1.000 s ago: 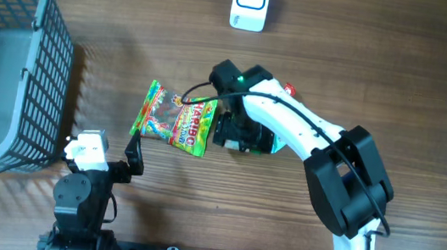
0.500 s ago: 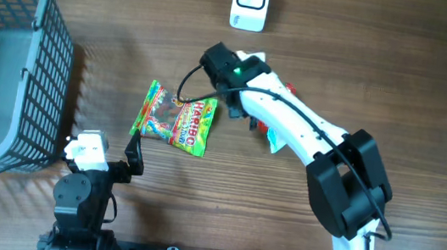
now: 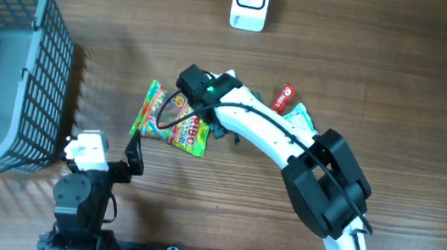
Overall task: Scan the item barcode
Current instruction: 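Move the right gripper back over the green-lidded jar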
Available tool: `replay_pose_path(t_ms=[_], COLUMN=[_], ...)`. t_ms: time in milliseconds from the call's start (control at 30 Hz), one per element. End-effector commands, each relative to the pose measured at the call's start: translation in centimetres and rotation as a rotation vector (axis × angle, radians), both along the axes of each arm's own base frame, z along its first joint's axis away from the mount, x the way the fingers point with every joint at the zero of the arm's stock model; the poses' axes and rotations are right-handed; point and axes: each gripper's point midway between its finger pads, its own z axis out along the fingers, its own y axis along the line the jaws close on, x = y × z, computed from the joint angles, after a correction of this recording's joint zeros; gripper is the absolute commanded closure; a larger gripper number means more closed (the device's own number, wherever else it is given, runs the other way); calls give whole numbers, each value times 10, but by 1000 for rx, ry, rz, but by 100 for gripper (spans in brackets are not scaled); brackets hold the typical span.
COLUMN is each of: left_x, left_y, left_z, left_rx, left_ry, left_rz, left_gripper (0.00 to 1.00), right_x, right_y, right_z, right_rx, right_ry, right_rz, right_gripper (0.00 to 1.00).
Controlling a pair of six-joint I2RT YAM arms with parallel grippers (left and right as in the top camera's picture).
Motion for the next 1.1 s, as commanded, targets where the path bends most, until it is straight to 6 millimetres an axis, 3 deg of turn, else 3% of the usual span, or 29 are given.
replay_pose_path(t_ms=[0, 67, 133, 267, 500, 667, 767, 833, 933, 1067], left_x=[0, 0, 0, 0, 0, 0, 0, 0, 0, 0], left_y=[-4, -4, -4, -4, -4, -4, -4, -4, -4, -4], left_z=[-4, -4, -4, -4, -4, -4, -4, -4, -4, -4], left_rx=[17, 16, 17, 16, 16, 16, 17, 17, 16, 16], left_ry=[6, 6, 6, 6, 6, 6, 6, 6, 6, 6], left_rz=[-25, -25, -25, -25, -25, -25, -25, -26, -25, -25], left_gripper=[0, 0, 0, 0, 0, 0, 0, 0, 0, 0], right_x=[-47, -72, -79, -69, -55, -42, -26, 0, 31, 39], right_y=[68, 80, 73, 61, 16, 6, 11, -1, -15, -18], right_z=[20, 22, 20, 19, 21, 20, 19, 20, 40, 80], right_rx=[423, 518, 491, 455, 413, 429, 465, 444, 447, 460], right_ry=[307, 450, 475, 434, 466, 449, 396, 283, 187, 177], right_rz=[-8, -67, -122, -164, -367, -393, -365, -381, -402, -382], right_gripper=[35, 33, 18, 1, 0, 1, 0, 1, 1, 4])
